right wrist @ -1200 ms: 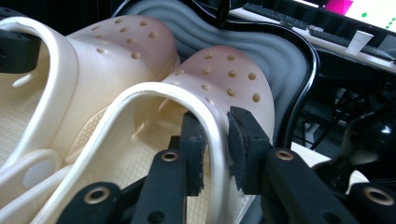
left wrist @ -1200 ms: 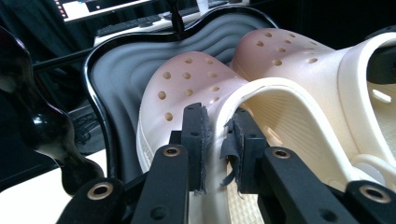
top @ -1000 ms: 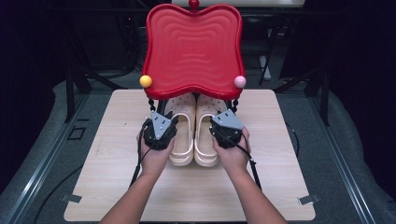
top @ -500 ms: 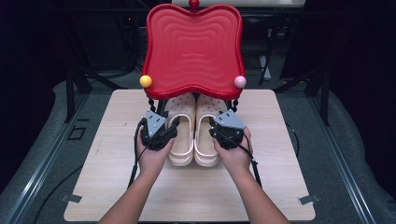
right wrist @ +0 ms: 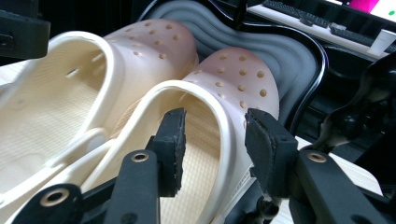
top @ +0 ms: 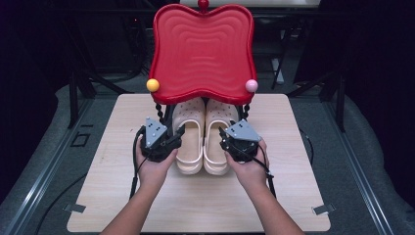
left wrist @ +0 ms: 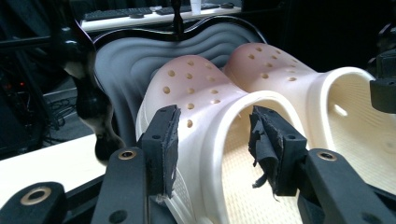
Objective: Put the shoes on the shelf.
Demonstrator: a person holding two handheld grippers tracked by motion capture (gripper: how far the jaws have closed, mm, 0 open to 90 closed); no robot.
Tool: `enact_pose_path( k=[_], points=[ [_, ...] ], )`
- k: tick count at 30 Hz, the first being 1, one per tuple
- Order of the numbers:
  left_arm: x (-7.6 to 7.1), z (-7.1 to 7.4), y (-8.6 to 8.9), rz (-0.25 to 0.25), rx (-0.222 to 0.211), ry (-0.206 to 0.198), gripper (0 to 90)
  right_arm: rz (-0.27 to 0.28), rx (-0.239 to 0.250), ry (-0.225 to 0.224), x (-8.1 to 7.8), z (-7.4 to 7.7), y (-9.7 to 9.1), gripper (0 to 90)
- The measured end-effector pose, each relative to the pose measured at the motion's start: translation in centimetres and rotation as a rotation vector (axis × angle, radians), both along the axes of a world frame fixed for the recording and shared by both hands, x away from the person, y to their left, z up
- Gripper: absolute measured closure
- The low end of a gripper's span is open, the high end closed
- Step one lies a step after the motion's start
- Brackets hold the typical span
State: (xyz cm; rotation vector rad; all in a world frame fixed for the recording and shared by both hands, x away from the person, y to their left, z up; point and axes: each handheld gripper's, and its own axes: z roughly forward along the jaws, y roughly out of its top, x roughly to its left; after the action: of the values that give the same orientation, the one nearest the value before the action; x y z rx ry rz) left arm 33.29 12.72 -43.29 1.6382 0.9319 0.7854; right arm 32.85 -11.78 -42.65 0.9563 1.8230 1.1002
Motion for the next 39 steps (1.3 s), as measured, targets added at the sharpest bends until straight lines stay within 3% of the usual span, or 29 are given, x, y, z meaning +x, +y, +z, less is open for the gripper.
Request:
enact_pose_path(
  k=[9, 17, 24, 30, 39],
  points=[
    [-2.8, 0.7, 1.2, -0.078, -0.011, 0.023, 52.9, 0.066, 0.041, 0.012, -3.4, 1.1, -0.4, 56.9],
    [-5.8, 0.6, 2.7, -0.103, -0.032, 0.02, 53.0, 0.125, 0.096, 0.027, -6.7, 0.2, -0.5, 55.4],
    [-7.5, -1.0, 3.5, -0.117, -0.041, 0.051, 52.9, 0.148, 0.119, 0.076, -8.4, -1.0, -0.8, 57.8],
    [-8.2, -2.2, 3.6, -0.131, -0.036, 0.076, 53.2, 0.152, 0.133, 0.085, -9.5, -2.0, -1.1, 63.4],
    [-8.9, -4.1, 3.2, -0.136, -0.032, 0.124, 59.5, 0.157, 0.116, 0.15, -10.2, -4.2, -1.3, 78.3]
  ],
)
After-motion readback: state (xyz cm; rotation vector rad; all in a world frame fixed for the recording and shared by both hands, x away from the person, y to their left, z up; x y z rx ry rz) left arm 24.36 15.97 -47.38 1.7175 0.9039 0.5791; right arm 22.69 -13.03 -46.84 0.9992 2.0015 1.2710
